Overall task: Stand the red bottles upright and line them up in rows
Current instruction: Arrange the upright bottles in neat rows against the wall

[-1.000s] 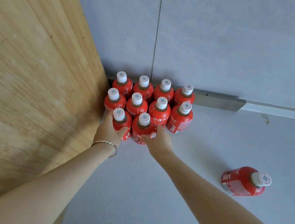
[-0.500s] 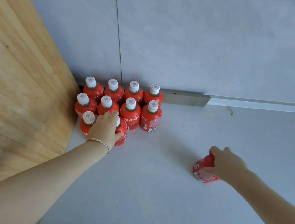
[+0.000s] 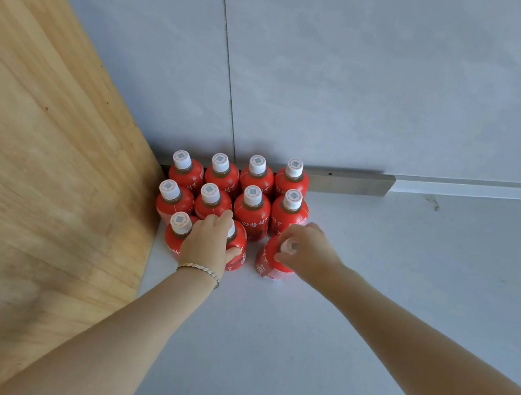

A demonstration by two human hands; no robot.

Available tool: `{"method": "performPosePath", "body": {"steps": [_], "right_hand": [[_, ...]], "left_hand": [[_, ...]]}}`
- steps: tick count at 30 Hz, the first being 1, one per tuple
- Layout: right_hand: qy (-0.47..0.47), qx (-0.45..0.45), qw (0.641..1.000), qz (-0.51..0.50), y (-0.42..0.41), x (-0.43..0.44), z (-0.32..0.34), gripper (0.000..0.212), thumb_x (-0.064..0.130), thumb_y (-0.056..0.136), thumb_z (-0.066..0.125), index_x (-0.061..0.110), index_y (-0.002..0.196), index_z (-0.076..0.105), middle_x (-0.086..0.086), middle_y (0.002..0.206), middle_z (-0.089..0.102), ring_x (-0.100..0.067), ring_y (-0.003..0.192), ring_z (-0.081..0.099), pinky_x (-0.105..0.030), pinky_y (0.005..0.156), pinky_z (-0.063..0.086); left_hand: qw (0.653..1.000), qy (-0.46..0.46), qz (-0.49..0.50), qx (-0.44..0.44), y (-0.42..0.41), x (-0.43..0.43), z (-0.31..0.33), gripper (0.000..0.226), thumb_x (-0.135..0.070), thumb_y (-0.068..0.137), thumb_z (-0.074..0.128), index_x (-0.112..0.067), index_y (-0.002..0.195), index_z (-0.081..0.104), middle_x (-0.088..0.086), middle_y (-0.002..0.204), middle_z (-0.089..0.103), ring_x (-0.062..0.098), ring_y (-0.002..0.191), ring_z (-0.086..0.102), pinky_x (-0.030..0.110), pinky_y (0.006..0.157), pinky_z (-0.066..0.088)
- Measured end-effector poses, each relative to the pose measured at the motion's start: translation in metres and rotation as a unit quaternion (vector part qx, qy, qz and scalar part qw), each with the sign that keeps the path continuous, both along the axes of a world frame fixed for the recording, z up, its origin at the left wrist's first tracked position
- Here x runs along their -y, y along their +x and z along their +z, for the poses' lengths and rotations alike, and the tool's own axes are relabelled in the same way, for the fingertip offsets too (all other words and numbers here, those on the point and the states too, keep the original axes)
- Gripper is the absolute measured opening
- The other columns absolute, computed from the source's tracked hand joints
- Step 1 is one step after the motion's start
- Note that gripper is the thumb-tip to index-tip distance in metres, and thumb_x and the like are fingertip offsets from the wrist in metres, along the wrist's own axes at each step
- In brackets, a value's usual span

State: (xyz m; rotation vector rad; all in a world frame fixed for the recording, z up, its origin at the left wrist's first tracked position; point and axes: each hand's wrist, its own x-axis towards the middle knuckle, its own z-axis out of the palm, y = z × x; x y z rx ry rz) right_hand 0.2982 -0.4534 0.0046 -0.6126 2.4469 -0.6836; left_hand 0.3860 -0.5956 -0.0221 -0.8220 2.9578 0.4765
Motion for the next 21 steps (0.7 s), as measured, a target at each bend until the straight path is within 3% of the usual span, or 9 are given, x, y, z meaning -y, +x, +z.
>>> {"method": "performPosePath", "body": {"steps": [3, 6, 10, 15, 19, 21], "right_hand": [[-0.029, -0.013, 0.999, 0.000, 0.003, 0.024, -0.006, 0.029, 0.013, 0.083, 0.063, 0.010, 0.112, 0.063, -0.015, 0.124, 0.049, -0.030, 0.114, 0.051, -0.034, 0.096, 0.044], [-0.054, -0.013, 0.996, -0.064, 0.011, 0.027, -0.017, 0.038, 0.018, 0.086, 0.061, 0.008, 0.123, 0.054, -0.014, 0.129, 0.046, -0.030, 0.116, 0.049, -0.034, 0.097, 0.042], [-0.003, 0.035, 0.993, -0.117, 0.022, 0.021, -0.039, 0.051, 0.027, 0.084, 0.065, 0.007, 0.126, 0.045, -0.014, 0.123, 0.056, -0.030, 0.111, 0.057, -0.036, 0.088, 0.048], [-0.030, 0.060, 0.982, -0.177, 0.027, 0.030, -0.051, 0.035, 0.017, 0.087, 0.060, 0.003, 0.117, 0.049, -0.016, 0.115, 0.063, -0.030, 0.101, 0.061, -0.036, 0.080, 0.051], [0.032, 0.094, 0.989, -0.110, 0.022, 0.012, -0.039, 0.037, 0.019, 0.086, 0.055, 0.002, 0.118, 0.056, -0.013, 0.110, 0.070, -0.026, 0.095, 0.065, -0.034, 0.085, 0.053], [0.095, 0.147, 0.984, -0.025, 0.020, 0.000, -0.029, 0.039, 0.017, 0.088, 0.049, -0.001, 0.122, 0.055, -0.012, 0.100, 0.073, -0.022, 0.086, 0.065, -0.027, 0.074, 0.051]], "left_hand": [[1.000, -0.006, -0.007, 0.003, -0.001, 0.002, -0.001, 0.063, -0.030, 0.084, 0.065, -0.016, 0.138, 0.035, 0.010, 0.124, 0.055, 0.027, 0.118, 0.051, 0.033, 0.092, 0.050], [1.000, -0.010, -0.013, 0.010, 0.000, 0.005, -0.003, 0.063, -0.033, 0.085, 0.063, -0.018, 0.138, 0.034, 0.009, 0.123, 0.055, 0.026, 0.117, 0.051, 0.032, 0.091, 0.050], [1.000, -0.012, -0.016, 0.004, -0.001, 0.006, -0.005, 0.063, -0.034, 0.084, 0.064, -0.017, 0.138, 0.035, 0.009, 0.120, 0.056, 0.026, 0.114, 0.051, 0.031, 0.087, 0.050], [0.999, -0.028, -0.027, 0.002, 0.001, 0.008, -0.008, 0.066, -0.038, 0.085, 0.061, -0.018, 0.140, 0.032, 0.007, 0.122, 0.053, 0.024, 0.116, 0.049, 0.029, 0.088, 0.049], [0.996, -0.058, -0.048, 0.054, -0.001, 0.006, -0.001, 0.068, -0.039, 0.087, 0.058, -0.014, 0.142, 0.027, 0.009, 0.127, 0.050, 0.025, 0.118, 0.049, 0.030, 0.093, 0.046], [0.990, -0.096, -0.041, 0.094, -0.003, 0.001, 0.005, 0.060, -0.031, 0.092, 0.052, -0.010, 0.142, 0.025, 0.013, 0.132, 0.046, 0.028, 0.121, 0.047, 0.034, 0.098, 0.042]]}}
